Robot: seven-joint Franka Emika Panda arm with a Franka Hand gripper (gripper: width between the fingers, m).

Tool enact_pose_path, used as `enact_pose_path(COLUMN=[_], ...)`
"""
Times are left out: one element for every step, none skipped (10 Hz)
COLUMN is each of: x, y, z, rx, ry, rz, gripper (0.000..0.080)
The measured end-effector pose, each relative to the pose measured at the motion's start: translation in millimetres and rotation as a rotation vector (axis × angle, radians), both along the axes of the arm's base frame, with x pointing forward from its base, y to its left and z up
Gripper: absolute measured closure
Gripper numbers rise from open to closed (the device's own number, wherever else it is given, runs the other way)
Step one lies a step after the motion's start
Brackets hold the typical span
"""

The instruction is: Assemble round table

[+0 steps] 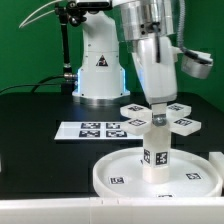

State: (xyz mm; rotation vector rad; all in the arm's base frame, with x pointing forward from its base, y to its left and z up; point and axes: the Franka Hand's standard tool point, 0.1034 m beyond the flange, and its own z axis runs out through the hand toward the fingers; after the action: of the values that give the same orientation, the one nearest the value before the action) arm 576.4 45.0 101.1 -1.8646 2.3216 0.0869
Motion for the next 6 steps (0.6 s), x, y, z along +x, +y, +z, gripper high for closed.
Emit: enact_pose_path(x=[0.1,-0.4,-0.3,-0.2,-0.1,-0.2], y=[0.3,0.3,0.2,-0.1,-0.1,0.0], z=[0.0,0.0,0.2,0.4,0.4,0.3], rx=[0.007,0.012,0.016,0.022,0.022,0.021], ry=[-0.001,-0.004,0.000,0.006,0.006,0.005], rz=[-0.092,-0.184,-0.225,-0.275,-0.276,-0.269], gripper=[0.0354,0.0354,0.0354,0.0354,0.0354,0.0354])
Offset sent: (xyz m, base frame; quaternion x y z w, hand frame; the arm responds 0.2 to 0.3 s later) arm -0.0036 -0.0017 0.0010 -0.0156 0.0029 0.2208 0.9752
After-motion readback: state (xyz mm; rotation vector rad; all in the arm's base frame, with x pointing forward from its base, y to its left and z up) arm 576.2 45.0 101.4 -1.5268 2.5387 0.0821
